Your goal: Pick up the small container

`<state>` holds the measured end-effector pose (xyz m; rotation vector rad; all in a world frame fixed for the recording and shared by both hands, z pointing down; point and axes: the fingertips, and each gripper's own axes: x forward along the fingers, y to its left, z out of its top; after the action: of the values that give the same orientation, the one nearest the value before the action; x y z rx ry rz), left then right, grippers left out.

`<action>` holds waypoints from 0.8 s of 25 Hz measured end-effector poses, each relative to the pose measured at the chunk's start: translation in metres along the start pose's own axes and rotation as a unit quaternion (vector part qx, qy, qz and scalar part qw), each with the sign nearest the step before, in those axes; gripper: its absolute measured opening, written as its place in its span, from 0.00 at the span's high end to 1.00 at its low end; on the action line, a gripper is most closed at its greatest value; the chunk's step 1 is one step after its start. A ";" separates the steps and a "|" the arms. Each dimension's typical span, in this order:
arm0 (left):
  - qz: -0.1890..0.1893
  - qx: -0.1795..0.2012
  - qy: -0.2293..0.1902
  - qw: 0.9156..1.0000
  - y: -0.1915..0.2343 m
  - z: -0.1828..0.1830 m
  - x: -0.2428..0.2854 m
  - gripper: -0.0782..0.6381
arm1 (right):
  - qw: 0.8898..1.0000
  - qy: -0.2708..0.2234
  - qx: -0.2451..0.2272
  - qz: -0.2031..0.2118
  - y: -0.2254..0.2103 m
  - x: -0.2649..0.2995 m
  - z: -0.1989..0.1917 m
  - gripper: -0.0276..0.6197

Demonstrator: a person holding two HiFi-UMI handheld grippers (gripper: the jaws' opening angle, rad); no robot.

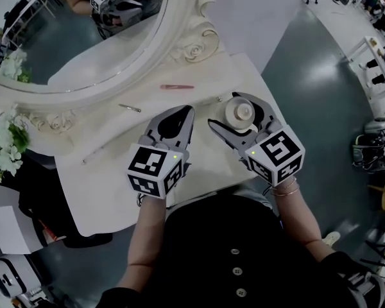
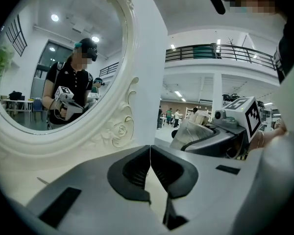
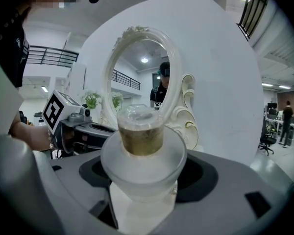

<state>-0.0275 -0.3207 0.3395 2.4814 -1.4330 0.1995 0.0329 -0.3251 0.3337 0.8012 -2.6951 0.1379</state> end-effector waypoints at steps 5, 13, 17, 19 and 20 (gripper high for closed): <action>-0.015 -0.012 0.018 1.000 -0.013 -0.019 0.001 0.87 | 1.000 0.009 0.015 -0.004 0.002 -0.001 -0.015 0.43; -0.048 0.013 0.053 0.997 -0.028 -0.042 0.007 0.87 | 0.999 0.028 0.034 -0.002 0.010 -0.003 -0.039 0.43; -0.045 0.005 0.066 0.997 -0.029 -0.052 0.006 0.87 | 0.998 0.027 0.047 -0.007 0.013 -0.005 -0.044 0.43; -0.040 -0.001 0.072 0.997 -0.028 -0.057 0.006 0.87 | 0.998 0.027 0.051 -0.009 0.013 -0.005 -0.046 0.43; -0.038 -0.003 0.075 0.996 -0.027 -0.059 0.006 0.87 | 0.998 0.027 0.053 -0.009 0.013 -0.005 -0.047 0.43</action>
<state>-0.0003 -0.2952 0.3929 2.4536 -1.2744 0.3576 0.0425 -0.3033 0.3762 0.8403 -2.6478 0.2947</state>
